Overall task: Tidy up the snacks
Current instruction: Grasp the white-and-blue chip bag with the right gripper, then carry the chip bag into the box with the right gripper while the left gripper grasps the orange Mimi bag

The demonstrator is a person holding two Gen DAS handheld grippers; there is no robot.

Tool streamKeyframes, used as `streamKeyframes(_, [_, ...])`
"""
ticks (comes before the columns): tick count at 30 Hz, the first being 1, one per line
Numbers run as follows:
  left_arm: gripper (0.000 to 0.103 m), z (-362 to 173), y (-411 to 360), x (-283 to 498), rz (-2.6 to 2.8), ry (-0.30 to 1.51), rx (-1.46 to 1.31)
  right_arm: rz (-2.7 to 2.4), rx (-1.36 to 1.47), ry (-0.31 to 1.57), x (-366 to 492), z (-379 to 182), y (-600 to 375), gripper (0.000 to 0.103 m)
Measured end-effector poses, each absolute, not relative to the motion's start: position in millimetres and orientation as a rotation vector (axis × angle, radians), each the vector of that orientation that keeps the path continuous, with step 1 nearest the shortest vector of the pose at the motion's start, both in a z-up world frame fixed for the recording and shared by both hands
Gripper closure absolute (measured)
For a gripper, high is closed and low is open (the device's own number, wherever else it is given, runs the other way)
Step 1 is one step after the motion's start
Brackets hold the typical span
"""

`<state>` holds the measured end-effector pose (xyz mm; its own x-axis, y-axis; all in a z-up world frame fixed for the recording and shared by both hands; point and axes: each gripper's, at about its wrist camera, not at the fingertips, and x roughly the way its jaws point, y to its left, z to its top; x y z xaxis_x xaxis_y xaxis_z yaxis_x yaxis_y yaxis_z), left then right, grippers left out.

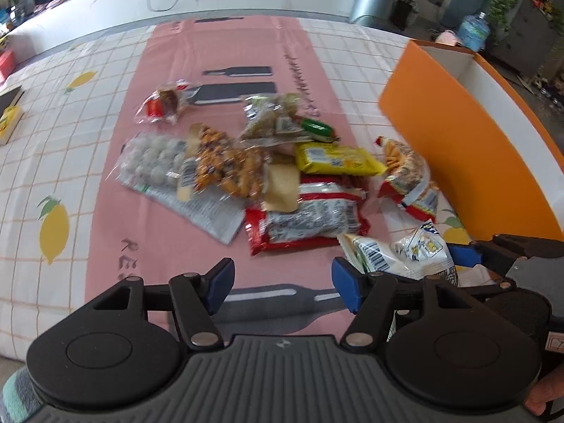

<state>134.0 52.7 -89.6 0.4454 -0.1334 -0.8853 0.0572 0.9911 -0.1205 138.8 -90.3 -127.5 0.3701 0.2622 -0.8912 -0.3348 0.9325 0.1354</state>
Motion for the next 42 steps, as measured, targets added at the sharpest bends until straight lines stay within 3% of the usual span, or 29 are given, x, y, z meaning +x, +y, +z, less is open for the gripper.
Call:
streamKeyframes(8, [0.029,-75.0,13.2,139.9,-0.228,1.045,0.004,0.376,-0.12,1.042,126.9,-84.6,-125.7,0.043])
streamKeyframes(23, [0.029,-1.3,-33.7,137.7,-0.306,0.944,0.057,0.442,-0.136,0.838,122.4,23.1,-204.5,0.043])
streamKeyframes(29, [0.024,-29.6,-81.5,159.6,-0.382,0.935,0.202,0.34,-0.095,0.86,142.1,20.3,-258.5,0.043])
streamKeyframes(42, [0.023,-120.1,-123.7,211.0,-0.306,1.069,0.339,0.332,-0.017,1.061,200.6,-49.7,-301.9,0.042])
